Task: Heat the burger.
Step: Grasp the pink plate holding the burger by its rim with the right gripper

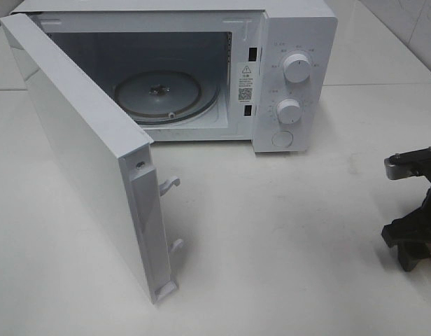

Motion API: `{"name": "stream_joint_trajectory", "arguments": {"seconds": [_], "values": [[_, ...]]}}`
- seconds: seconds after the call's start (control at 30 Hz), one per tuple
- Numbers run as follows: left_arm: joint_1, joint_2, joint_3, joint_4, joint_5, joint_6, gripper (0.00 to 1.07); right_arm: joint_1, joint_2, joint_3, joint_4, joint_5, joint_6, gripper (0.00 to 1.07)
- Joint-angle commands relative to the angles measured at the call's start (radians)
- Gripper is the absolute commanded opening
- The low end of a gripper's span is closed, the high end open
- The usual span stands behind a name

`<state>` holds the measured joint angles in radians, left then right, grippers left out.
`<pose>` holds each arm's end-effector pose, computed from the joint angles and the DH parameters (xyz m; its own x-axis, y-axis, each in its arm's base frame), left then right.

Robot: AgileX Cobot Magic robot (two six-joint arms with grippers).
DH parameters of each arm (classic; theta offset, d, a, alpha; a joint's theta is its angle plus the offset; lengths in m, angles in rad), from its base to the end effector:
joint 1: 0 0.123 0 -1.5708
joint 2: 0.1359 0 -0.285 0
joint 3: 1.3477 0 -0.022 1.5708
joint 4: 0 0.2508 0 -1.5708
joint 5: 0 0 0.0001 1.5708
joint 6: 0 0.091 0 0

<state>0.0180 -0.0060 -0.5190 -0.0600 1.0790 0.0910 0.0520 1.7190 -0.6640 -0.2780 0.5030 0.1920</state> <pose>-0.0088 -0.0050 0.2811 -0.4466 0.0545 -0.8931 0.0573 0.9978 0.0322 0.2509 0.0010 0.1129 -0.9886 -0.1041 -0.1090 -0.0887 0.9865 -0.1374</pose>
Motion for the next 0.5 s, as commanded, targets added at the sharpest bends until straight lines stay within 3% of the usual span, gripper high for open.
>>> {"name": "stream_joint_trajectory", "arguments": {"seconds": [0.03,0.07,0.1,0.17,0.2,0.23,0.27,0.3,0.37,0.5], "values": [[-0.006,-0.021,0.004,-0.006,-0.01,0.001,0.98,-0.004,0.013,0.005,-0.034,-0.007,0.032,0.66],[-0.006,-0.021,0.004,-0.006,-0.01,0.001,0.98,-0.004,0.013,0.005,-0.046,-0.005,0.047,0.61],[-0.006,-0.021,0.004,-0.006,-0.01,0.001,0.98,-0.004,0.013,0.005,-0.076,0.004,0.081,0.48],[-0.006,-0.021,0.004,-0.006,-0.01,0.001,0.98,-0.004,0.013,0.005,-0.091,0.01,0.104,0.43],[-0.006,-0.021,0.004,-0.006,-0.01,0.001,0.98,-0.004,0.013,0.005,-0.129,0.022,0.155,0.28],[-0.006,-0.021,0.004,-0.006,-0.01,0.001,0.98,-0.004,0.013,0.005,-0.129,0.022,0.155,0.28],[-0.006,-0.021,0.004,-0.006,-0.01,0.001,0.98,-0.004,0.013,0.005,-0.154,0.033,0.187,0.15],[-0.006,-0.021,0.004,-0.006,-0.01,0.001,0.98,-0.004,0.013,0.005,-0.154,0.033,0.187,0.15],[-0.006,-0.021,0.004,-0.006,-0.01,0.001,0.98,-0.004,0.013,0.005,-0.161,0.041,0.201,0.0],[-0.006,-0.021,0.004,-0.006,-0.01,0.001,0.98,-0.004,0.013,0.005,-0.16,0.049,0.201,0.0]]}}
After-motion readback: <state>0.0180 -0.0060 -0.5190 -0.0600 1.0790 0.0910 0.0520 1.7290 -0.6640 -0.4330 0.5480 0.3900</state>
